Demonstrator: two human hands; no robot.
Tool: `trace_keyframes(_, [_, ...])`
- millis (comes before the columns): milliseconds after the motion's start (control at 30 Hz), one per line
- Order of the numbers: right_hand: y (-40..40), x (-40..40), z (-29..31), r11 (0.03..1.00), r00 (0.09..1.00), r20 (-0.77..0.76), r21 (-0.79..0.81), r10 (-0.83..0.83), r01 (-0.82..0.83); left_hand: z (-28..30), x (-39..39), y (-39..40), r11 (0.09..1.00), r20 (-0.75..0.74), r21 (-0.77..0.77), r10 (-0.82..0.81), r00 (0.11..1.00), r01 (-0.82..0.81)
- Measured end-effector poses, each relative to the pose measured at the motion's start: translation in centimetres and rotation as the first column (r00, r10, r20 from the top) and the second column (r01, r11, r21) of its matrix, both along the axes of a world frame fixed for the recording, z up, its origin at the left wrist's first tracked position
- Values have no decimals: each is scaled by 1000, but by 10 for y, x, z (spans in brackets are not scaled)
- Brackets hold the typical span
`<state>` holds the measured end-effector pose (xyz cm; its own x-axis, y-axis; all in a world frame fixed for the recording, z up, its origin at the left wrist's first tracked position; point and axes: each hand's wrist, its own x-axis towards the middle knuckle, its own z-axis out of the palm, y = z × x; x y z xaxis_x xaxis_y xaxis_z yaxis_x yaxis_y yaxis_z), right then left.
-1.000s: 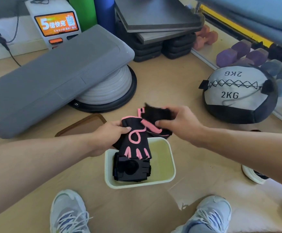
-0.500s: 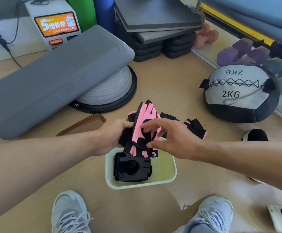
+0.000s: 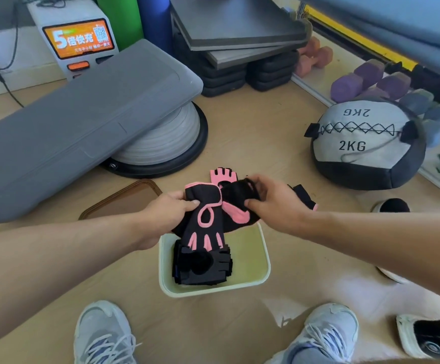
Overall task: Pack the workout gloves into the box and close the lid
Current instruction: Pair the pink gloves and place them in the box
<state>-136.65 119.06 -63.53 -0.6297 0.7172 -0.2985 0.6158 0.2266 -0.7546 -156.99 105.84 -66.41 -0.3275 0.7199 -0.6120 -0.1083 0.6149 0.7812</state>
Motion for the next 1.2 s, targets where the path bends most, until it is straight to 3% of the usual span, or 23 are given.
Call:
trace_keyframes(200, [48, 11, -5, 964, 975, 87, 188, -205, 186, -11, -10, -4, 1000, -121, -10, -3, 993, 2])
trace_keyframes(433, [81, 33, -15, 955, 951, 215, 245, -224, 169, -14, -13, -7, 999, -162, -7, -40, 986, 40])
trace_keyframes(700, [77, 32, -38, 981, 933, 334, 179, -136, 80, -11, -12, -3, 999, -141, -4, -38, 989, 38])
trace_keyframes(900, [73, 24, -50, 955, 876, 480, 281, -52, -97, -9, -12, -5, 997, -157, -71, -33, 987, 22])
trace_keyframes(1033, [78, 31, -59, 948, 731, 621, -66, 285, -313, -3, -6, -5, 993, -183, -81, -103, 978, 90])
trace_keyframes(1200, [107, 42, -65, 919, 615, 759, 57, 214, -391, 10, 7, 3, 988, -207, -24, -157, 966, 155])
